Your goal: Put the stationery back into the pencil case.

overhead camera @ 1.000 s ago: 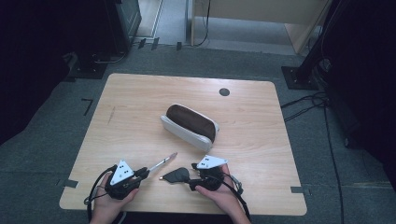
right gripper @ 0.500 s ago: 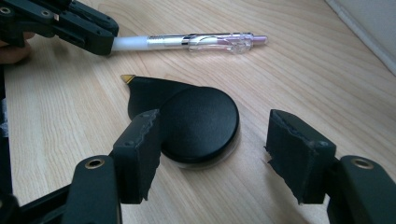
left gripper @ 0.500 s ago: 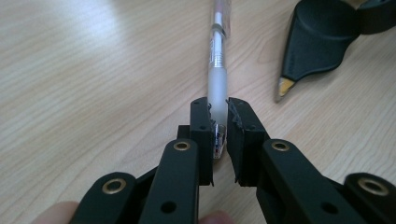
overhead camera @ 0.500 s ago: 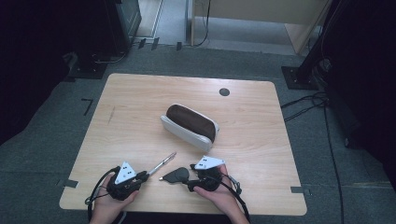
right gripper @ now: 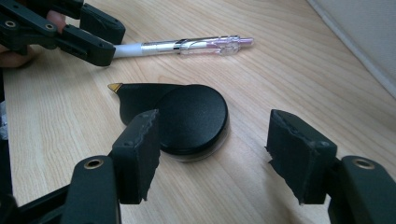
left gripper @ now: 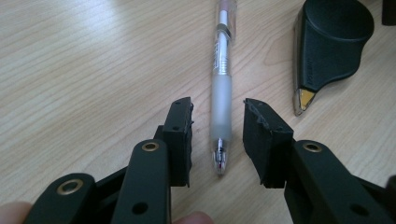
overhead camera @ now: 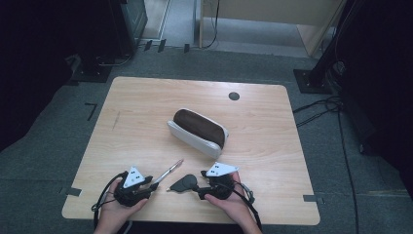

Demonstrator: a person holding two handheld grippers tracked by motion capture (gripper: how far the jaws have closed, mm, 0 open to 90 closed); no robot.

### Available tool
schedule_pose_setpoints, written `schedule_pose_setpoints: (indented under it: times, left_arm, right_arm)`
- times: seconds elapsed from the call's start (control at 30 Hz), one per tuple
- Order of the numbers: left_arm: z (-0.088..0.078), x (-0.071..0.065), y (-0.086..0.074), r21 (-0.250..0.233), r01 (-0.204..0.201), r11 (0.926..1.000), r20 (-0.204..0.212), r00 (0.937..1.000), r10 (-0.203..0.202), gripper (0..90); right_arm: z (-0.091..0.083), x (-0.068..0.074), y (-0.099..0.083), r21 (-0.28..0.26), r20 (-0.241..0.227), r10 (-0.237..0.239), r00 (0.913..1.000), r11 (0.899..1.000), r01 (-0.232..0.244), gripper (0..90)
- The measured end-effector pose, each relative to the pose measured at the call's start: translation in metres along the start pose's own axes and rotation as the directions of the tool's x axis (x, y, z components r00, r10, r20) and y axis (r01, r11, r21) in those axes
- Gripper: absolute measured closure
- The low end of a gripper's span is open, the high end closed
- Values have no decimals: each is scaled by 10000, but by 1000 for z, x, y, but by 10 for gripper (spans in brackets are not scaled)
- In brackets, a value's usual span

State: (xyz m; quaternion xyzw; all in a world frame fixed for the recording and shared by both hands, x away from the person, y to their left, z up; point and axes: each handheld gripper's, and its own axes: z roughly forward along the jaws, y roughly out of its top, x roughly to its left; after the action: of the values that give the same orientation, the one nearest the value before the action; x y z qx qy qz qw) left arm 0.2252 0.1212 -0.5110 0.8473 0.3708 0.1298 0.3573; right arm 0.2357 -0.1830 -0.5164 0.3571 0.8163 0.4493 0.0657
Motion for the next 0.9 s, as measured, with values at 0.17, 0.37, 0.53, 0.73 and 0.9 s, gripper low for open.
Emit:
schedule_pose_setpoints:
  times: [0.17, 0.37, 0.53, 0.73, 0.9]
  left_arm:
    - [9, -4, 9, 40, -142, 9999, -107, 9998, 142, 656]
    - [11, -9, 7, -235, -338, 9992, -340, 9989, 330, 736]
    - [11, -10, 6, -292, -443, 9986, -449, 9981, 430, 815]
    - [11, -10, 7, -337, -491, 9982, -436, 9979, 476, 819]
    - [2, -9, 11, -865, -302, 9958, -402, 9988, 268, 820]
  right_arm:
    - [0, -3, 0, -7, 60, 86, 9999, 10000, -86, 352]
    - [-5, -3, -1, -71, 115, 158, 9998, 9999, -158, 349]
    - [-4, -1, -1, -147, 108, 134, 9999, 9998, -132, 345]
    - [-2, 2, 1, -96, 70, 105, 9999, 9999, -104, 341]
    - [-3, 4, 4, -220, -35, 252, 9997, 9994, -252, 339]
